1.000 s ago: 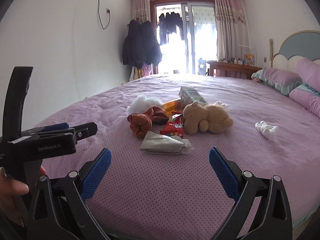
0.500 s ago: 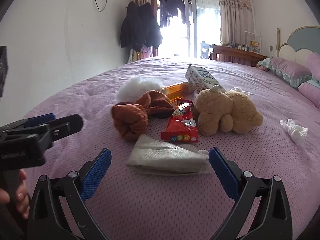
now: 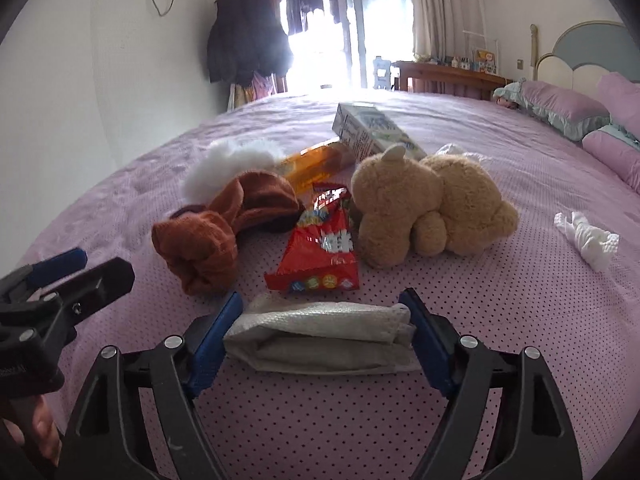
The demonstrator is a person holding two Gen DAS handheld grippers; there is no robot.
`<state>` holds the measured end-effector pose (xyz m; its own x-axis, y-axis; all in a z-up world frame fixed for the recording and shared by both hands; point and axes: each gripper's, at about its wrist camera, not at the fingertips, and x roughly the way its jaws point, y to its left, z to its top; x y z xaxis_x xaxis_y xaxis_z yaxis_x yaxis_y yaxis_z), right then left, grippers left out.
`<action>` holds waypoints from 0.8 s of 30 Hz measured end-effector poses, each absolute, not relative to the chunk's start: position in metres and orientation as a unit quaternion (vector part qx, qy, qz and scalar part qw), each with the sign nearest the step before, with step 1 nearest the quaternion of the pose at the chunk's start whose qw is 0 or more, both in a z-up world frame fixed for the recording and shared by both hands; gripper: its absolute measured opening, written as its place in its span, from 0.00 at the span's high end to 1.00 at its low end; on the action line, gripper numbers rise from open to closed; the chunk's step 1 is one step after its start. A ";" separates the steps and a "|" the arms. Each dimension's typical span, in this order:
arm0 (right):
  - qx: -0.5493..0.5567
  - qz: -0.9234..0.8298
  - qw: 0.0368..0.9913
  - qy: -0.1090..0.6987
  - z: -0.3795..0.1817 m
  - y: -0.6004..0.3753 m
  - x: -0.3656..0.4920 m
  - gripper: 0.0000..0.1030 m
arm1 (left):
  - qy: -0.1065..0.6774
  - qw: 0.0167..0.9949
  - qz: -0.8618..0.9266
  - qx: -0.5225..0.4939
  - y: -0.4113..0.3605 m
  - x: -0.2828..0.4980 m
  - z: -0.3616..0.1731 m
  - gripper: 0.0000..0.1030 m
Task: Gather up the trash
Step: 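Grasp the white mask with the right tool while the left tool grasps the brown plush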
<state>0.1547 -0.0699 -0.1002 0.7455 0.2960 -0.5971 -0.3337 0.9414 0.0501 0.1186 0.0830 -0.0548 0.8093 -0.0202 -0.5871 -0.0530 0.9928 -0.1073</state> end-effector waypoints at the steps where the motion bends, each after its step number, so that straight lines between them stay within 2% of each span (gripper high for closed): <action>1: -0.036 0.169 0.932 0.318 -0.102 -0.069 0.154 0.25 | 0.310 0.949 0.008 -0.057 0.081 0.120 -0.055 0.04; 4: -0.039 0.180 0.931 0.316 -0.104 -0.068 0.154 0.29 | 0.311 0.949 0.007 -0.052 0.076 0.123 -0.057 0.04; 6: -0.025 0.196 0.927 0.319 -0.103 -0.072 0.154 0.43 | 0.313 0.949 0.006 -0.049 0.072 0.127 -0.058 0.04; 7: -0.025 0.201 0.926 0.318 -0.102 -0.074 0.153 0.45 | 0.313 0.949 0.005 -0.048 0.071 0.128 -0.058 0.04; 8: -0.026 0.204 0.925 0.318 -0.101 -0.074 0.153 0.53 | 0.313 0.949 0.002 -0.046 0.069 0.130 -0.058 0.04; 9: -0.022 0.210 0.925 0.317 -0.100 -0.076 0.152 0.55 | 0.312 0.949 0.000 -0.043 0.066 0.130 -0.058 0.04; 14: 0.000 0.237 0.922 0.307 -0.096 -0.091 0.142 0.59 | 0.312 0.949 -0.019 -0.038 0.053 0.137 -0.057 0.04; 24: 0.012 0.232 0.932 0.278 -0.077 -0.119 0.121 0.59 | 0.318 0.945 -0.049 -0.060 0.040 0.159 -0.056 0.04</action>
<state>0.1209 -0.1186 -0.0767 0.7378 0.4392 -0.5127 -0.4263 0.8920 0.1505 0.1592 0.0403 -0.0561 0.7931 -0.1304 -0.5949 0.0542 0.9880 -0.1443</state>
